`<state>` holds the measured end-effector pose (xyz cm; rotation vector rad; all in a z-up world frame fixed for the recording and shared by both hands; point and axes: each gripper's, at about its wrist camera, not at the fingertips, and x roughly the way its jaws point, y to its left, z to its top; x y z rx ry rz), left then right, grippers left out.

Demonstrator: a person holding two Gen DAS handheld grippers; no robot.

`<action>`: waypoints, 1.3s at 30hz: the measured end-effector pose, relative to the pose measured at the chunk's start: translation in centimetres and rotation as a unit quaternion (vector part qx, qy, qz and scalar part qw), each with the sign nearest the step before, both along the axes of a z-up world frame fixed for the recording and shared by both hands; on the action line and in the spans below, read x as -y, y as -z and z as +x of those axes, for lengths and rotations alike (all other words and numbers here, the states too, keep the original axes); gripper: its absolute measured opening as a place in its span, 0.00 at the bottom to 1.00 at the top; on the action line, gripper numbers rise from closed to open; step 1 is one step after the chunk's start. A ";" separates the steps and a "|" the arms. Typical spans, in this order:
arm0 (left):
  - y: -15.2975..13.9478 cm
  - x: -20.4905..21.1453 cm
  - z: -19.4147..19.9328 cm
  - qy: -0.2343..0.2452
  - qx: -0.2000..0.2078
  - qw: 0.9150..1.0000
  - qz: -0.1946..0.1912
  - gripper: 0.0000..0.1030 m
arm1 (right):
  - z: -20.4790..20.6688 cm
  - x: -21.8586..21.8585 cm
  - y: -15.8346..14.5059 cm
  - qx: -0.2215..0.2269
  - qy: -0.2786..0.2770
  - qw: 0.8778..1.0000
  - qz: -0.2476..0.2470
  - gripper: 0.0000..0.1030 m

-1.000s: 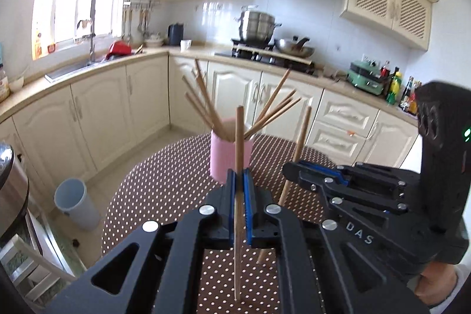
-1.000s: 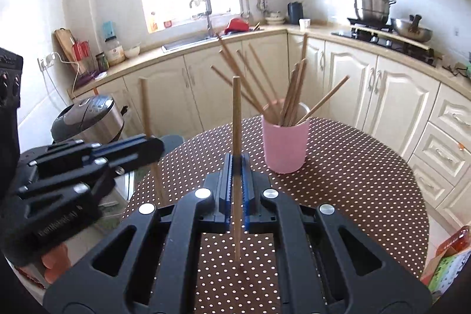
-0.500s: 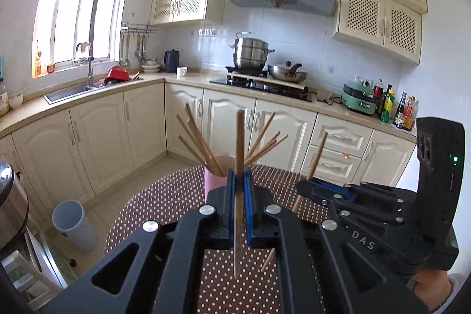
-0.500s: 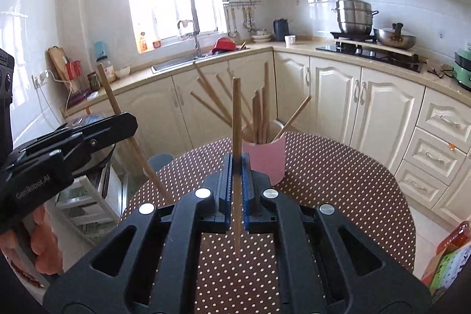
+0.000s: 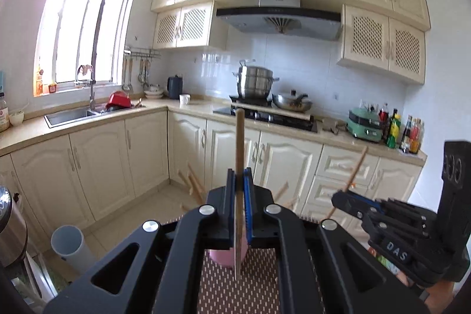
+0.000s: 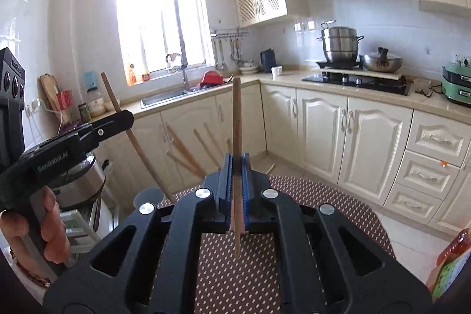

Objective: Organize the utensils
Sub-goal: 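Raise both chopsticks over the pink cup and drop them inside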

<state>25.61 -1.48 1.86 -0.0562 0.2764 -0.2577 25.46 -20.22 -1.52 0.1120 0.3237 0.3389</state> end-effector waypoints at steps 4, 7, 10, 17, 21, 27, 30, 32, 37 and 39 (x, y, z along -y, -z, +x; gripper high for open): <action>-1.0 0.3 1.4 -0.007 0.021 1.000 -0.011 0.06 | 0.8 0.4 -0.8 0.020 0.010 1.000 0.007 0.06; -1.7 0.6 2.4 -0.019 0.042 0.999 -0.011 0.06 | 1.7 0.6 -1.3 0.036 0.018 0.999 0.014 0.06; -2.0 1.1 3.4 -0.027 0.062 0.998 -0.006 0.06 | 2.5 0.7 -1.7 0.051 0.025 0.998 0.017 0.06; -1.1 1.6 5.5 -0.026 0.075 0.997 -0.009 0.06 | 4.6 0.0 -2.1 0.079 0.036 0.996 0.020 0.06; 0.0 1.7 6.8 -0.029 0.070 0.997 -0.008 0.06 | 5.5 -0.5 -1.6 0.081 0.035 0.996 0.023 0.06; 1.6 1.7 7.9 -0.027 0.056 0.998 0.000 0.06 | 6.4 -1.1 -0.8 0.071 0.029 0.997 0.021 0.06; 2.3 1.7 8.3 -0.023 0.045 0.999 0.006 0.06 | 6.7 -1.4 -0.4 0.063 0.026 0.998 0.017 0.06; 2.7 1.8 8.3 -0.024 0.042 0.999 0.013 0.06 | 6.9 -1.4 -0.2 0.060 0.025 0.998 0.016 0.06; 3.5 2.3 8.2 -0.033 0.035 0.998 0.032 0.10 | 7.2 -1.9 0.3 0.049 0.022 0.998 0.012 0.06; 3.6 2.3 8.0 -0.034 0.033 0.998 0.036 0.25 | 7.2 -2.0 0.5 0.047 0.022 0.999 0.008 0.06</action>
